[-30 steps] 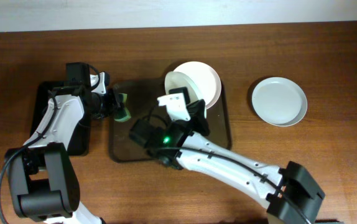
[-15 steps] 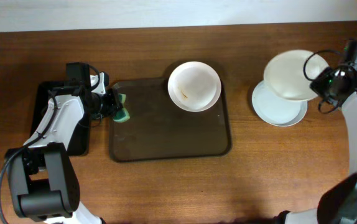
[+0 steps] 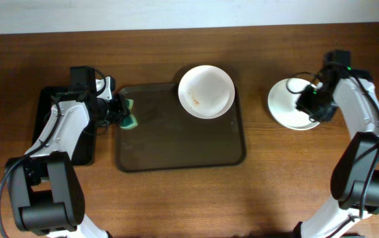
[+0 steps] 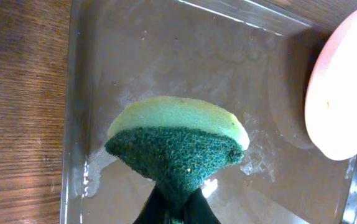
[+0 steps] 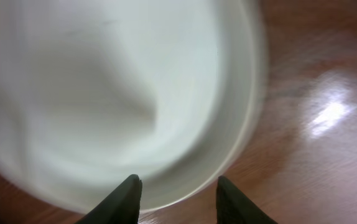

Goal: Clean dirty plates on tray and stack at the side
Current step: 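Grasp the pinkish plate rim with the right gripper and pull it center, then scrub the pinkish plate with the sponge in the left gripper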

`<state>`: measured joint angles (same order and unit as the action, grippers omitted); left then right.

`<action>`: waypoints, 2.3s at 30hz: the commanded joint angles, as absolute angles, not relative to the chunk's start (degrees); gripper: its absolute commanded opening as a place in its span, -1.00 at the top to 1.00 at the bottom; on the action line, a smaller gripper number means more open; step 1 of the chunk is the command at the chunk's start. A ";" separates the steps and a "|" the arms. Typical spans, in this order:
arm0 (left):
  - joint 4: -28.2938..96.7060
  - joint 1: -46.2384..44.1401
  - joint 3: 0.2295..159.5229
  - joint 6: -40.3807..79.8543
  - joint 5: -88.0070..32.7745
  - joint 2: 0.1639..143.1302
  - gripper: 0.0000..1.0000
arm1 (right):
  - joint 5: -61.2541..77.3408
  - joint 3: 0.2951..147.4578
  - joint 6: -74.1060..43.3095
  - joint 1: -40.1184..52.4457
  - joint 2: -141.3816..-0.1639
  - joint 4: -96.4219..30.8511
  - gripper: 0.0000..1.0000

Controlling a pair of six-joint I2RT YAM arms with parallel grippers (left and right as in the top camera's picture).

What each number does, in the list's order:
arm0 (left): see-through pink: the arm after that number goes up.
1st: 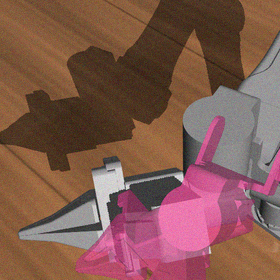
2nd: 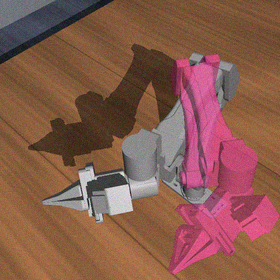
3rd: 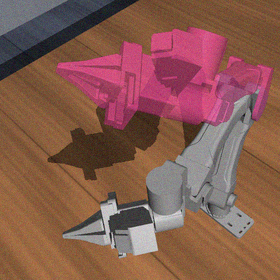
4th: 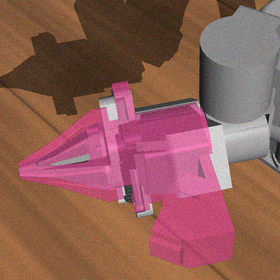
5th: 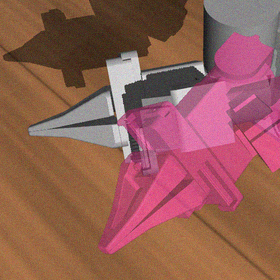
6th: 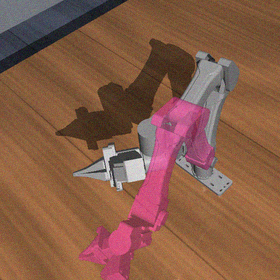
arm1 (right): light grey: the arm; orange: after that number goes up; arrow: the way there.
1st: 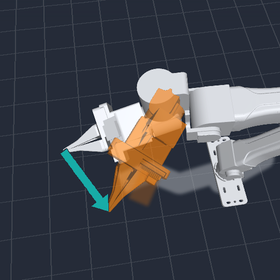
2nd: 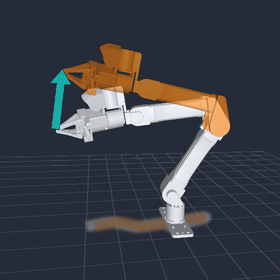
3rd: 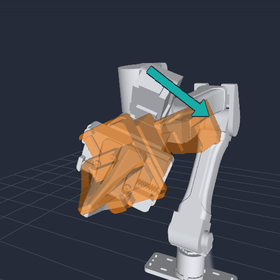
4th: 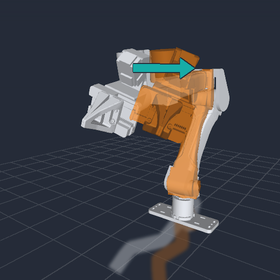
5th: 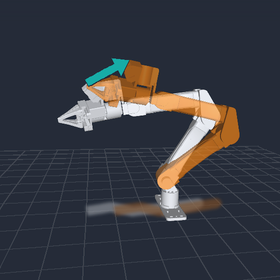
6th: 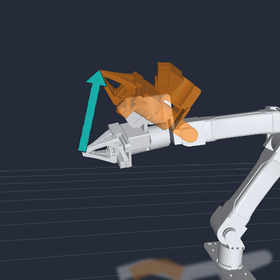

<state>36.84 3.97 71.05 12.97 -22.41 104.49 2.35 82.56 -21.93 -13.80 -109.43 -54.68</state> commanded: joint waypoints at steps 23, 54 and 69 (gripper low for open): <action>37.01 3.75 71.29 11.88 -21.15 104.14 0.99 | 10.15 87.55 -29.43 20.38 -120.40 -49.39 0.92; 36.40 0.84 71.29 9.37 -19.05 104.14 0.99 | 14.37 93.21 -38.63 28.23 -129.05 -48.58 0.92; 32.34 -11.99 71.29 0.36 -10.74 116.36 0.99 | 15.88 93.21 -34.74 29.19 -129.05 -47.35 0.92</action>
<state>30.94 -10.39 71.70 1.30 -10.44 113.14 17.47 93.71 -35.55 29.45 -126.85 -47.53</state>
